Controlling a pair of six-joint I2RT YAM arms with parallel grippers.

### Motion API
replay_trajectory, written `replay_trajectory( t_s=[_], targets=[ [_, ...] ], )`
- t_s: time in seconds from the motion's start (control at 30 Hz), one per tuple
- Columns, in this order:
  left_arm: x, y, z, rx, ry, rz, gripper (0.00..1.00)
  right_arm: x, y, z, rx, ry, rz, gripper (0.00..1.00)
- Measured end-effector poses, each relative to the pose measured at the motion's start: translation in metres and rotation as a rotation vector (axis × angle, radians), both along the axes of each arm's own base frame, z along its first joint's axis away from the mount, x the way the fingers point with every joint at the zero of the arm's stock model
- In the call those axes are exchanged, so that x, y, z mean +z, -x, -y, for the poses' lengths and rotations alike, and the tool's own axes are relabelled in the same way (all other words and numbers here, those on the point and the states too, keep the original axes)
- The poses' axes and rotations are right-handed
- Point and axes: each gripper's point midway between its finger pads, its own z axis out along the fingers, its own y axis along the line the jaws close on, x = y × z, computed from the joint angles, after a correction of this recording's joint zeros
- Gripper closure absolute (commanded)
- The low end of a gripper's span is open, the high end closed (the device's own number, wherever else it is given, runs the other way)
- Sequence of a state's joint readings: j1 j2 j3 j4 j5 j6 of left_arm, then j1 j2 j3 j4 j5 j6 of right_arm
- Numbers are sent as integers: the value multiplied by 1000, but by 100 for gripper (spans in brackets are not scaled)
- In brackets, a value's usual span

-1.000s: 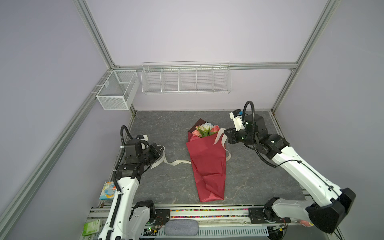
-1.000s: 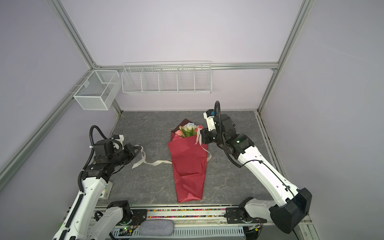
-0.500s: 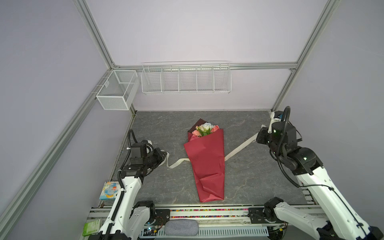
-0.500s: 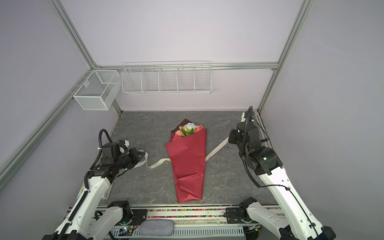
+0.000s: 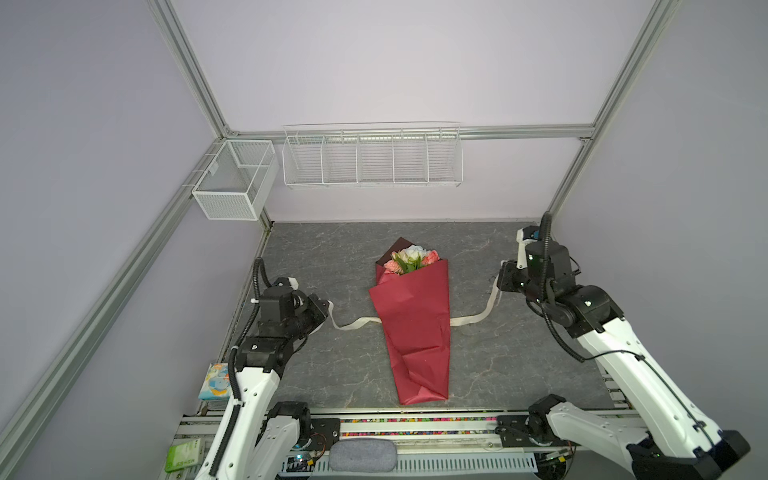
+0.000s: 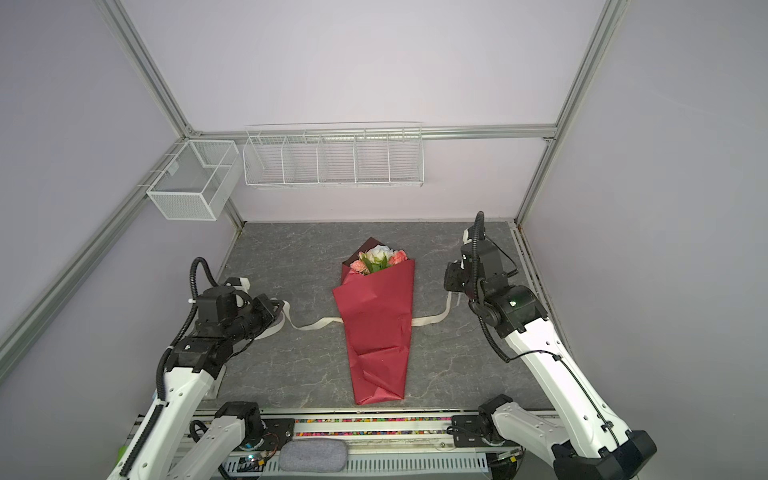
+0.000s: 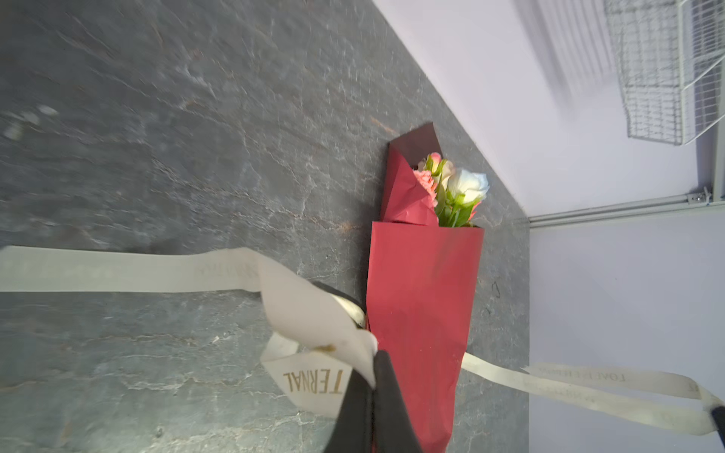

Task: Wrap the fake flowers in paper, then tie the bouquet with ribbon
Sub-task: 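Lift the ribbon end with the right gripper over the cone toward the left gripper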

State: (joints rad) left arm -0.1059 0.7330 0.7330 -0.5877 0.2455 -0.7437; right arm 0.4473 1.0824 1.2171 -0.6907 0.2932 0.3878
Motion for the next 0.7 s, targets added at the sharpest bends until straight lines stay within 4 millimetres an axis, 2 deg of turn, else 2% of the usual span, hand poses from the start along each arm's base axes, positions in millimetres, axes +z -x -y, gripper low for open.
replay_trajectory(
  t_s=[0.17,0.33,0.4,0.53,0.7],
  targets=[
    [39,8,-21,91,-69,96,100,-18,-5,-15,51,-13,-64,93],
    [31,4,-13,46,-60,70,100,-27,-6,-38,133,-47,-101,93],
    [25,2,-3,-7,-40,66,100,-28,-5,-57,199,-71,-106,93],
    [16,7,13,-103,-7,54,100,-29,1,-115,386,-116,-125,93],
    [16,28,24,-162,10,50,100,-34,8,-183,556,-121,-148,93]
  ],
)
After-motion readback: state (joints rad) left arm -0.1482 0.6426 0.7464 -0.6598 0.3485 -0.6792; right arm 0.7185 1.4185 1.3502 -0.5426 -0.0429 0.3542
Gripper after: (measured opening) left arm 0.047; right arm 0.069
